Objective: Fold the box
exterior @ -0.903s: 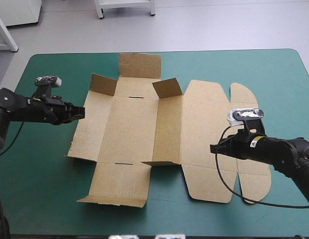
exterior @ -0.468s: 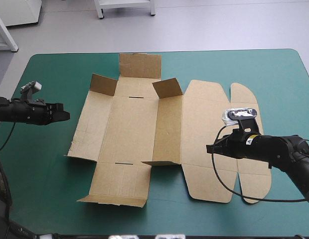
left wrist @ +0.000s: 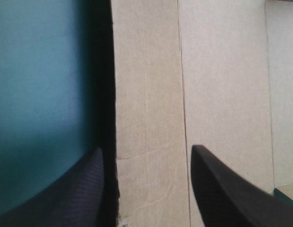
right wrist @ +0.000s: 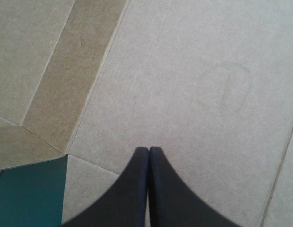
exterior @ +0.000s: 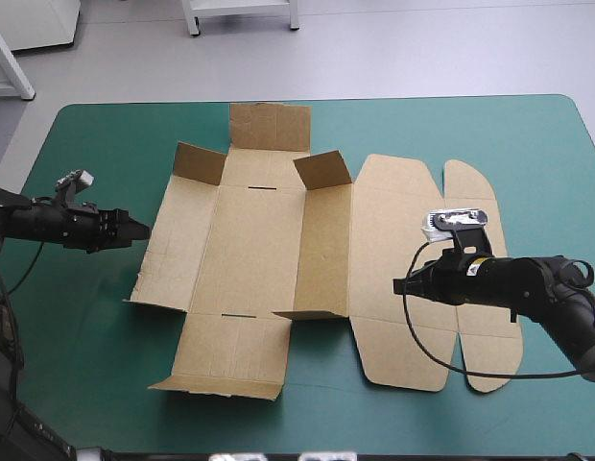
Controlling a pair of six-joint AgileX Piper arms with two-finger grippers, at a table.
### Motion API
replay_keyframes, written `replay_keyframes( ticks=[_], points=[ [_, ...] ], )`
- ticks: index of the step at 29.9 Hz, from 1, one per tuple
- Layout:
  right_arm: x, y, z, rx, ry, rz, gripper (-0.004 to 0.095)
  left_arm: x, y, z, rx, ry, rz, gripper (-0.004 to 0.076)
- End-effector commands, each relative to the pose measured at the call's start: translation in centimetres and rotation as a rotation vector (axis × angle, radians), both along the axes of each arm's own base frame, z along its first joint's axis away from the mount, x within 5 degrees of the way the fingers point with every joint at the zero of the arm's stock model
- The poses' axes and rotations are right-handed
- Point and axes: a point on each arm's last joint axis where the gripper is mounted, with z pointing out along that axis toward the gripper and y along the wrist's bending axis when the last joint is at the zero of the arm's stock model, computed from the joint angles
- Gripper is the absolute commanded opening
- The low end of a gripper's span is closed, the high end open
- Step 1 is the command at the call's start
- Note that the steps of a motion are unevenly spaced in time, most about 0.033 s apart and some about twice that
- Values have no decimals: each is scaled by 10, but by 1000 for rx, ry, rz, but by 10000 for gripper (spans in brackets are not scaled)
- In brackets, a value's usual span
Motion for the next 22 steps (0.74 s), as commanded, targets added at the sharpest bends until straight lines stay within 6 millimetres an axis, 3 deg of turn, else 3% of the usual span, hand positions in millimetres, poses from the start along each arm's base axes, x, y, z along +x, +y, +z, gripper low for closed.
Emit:
replay_keyframes(
  ticks=[1, 14, 22],
  points=[
    [5, 0, 16, 40, -84, -19, -19, 0, -15, 21, -72, -46, -83, 451],
    [5, 0, 16, 45, -84, -20, -19, 18, -25, -16, -99, 49, -138, 449],
    [4, 0, 16, 51, -80, -21, -19, 22, -44, -21, -103, 69, -192, 449]
  ],
)
